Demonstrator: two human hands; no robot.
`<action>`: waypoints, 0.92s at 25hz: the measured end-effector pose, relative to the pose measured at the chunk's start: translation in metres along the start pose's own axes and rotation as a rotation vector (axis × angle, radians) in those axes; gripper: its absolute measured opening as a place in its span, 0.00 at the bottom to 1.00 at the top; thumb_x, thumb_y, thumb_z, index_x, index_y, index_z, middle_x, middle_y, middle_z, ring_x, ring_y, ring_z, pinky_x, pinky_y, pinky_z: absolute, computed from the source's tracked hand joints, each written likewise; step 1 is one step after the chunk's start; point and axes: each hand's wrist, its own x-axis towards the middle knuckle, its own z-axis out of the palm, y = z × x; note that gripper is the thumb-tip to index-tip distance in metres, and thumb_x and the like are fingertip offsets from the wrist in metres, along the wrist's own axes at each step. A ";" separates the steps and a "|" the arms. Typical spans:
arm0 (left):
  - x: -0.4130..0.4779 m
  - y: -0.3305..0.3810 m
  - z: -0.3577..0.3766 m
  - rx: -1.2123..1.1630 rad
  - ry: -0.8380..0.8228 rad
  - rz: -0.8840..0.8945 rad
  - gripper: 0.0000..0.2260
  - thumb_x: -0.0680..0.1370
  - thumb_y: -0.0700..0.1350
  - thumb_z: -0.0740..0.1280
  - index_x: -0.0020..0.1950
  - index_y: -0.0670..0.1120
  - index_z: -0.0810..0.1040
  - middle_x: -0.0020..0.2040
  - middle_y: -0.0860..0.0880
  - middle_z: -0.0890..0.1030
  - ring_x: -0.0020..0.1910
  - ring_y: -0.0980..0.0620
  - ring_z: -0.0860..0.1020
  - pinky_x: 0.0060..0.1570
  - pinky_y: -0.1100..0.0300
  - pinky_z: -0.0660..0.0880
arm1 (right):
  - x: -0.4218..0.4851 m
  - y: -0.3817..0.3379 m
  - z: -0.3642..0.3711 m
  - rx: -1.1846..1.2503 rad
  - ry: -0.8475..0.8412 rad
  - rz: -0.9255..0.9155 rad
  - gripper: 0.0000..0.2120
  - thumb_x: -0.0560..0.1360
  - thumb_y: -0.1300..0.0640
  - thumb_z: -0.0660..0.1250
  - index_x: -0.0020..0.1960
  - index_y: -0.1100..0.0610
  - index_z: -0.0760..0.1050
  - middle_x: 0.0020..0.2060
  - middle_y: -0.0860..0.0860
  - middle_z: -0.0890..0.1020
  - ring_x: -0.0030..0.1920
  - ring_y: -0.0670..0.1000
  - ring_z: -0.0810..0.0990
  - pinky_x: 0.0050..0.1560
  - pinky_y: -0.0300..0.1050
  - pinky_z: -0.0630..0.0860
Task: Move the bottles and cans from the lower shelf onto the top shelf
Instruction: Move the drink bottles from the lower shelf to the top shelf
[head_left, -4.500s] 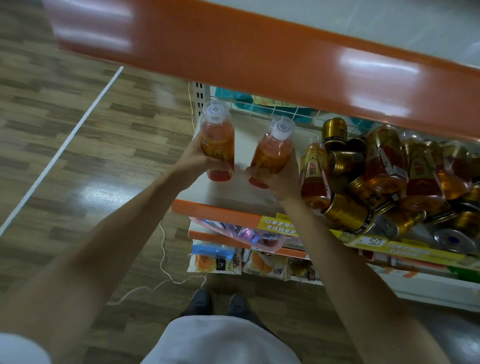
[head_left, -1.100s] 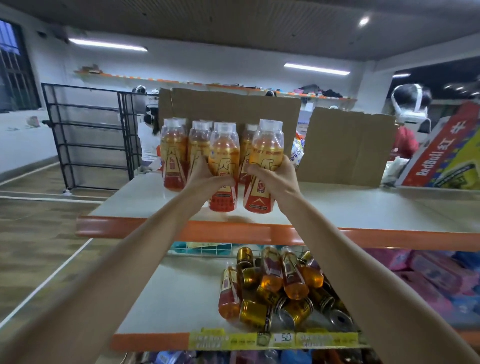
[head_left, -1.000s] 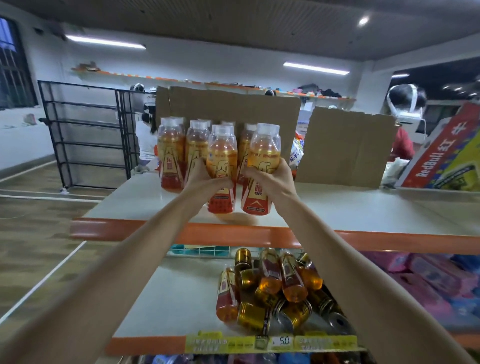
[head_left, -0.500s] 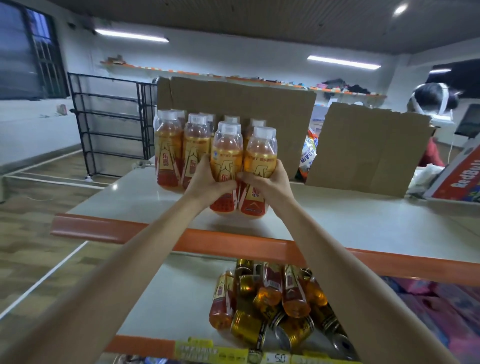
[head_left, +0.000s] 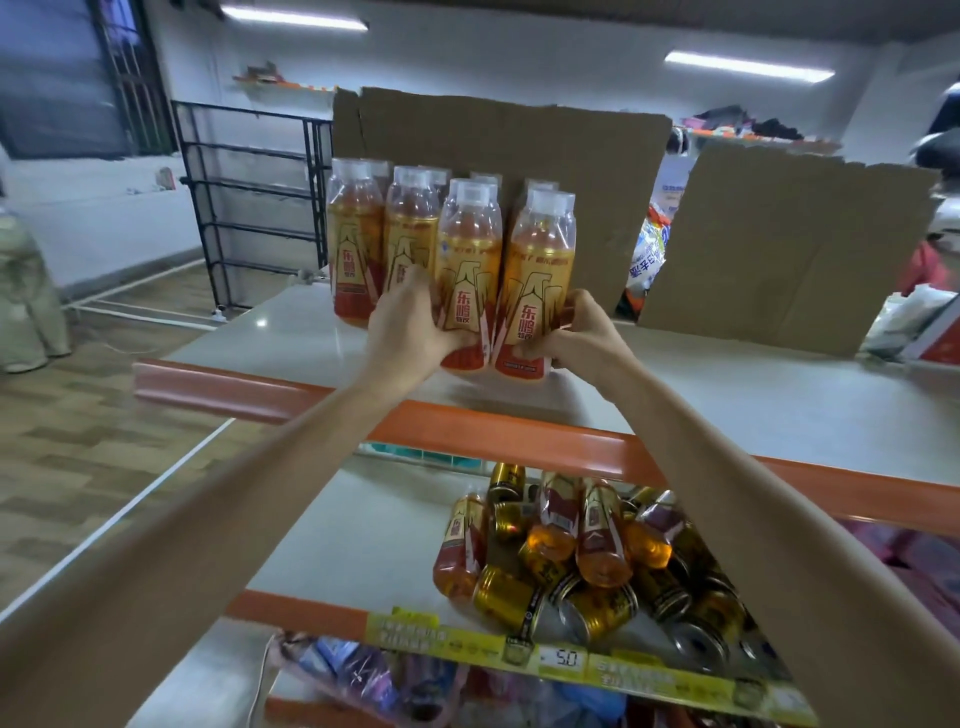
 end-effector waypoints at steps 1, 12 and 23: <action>0.002 0.001 0.001 0.034 0.004 0.002 0.23 0.68 0.46 0.79 0.54 0.38 0.72 0.46 0.50 0.76 0.45 0.51 0.77 0.42 0.62 0.69 | 0.001 -0.001 0.002 -0.016 0.015 -0.007 0.28 0.65 0.66 0.78 0.58 0.57 0.68 0.49 0.49 0.80 0.52 0.49 0.80 0.47 0.45 0.78; 0.027 -0.004 0.023 0.162 0.021 -0.025 0.13 0.72 0.43 0.76 0.48 0.40 0.76 0.44 0.44 0.82 0.44 0.45 0.81 0.39 0.60 0.72 | 0.028 0.006 0.020 -0.174 0.181 -0.085 0.29 0.66 0.62 0.78 0.62 0.60 0.67 0.55 0.52 0.78 0.53 0.51 0.77 0.45 0.39 0.74; 0.046 -0.013 0.044 0.166 0.032 -0.070 0.12 0.75 0.43 0.74 0.51 0.37 0.76 0.46 0.41 0.82 0.47 0.41 0.82 0.39 0.57 0.73 | 0.053 0.014 0.034 -0.295 0.266 -0.093 0.23 0.69 0.59 0.76 0.60 0.62 0.71 0.55 0.57 0.80 0.55 0.57 0.79 0.45 0.39 0.72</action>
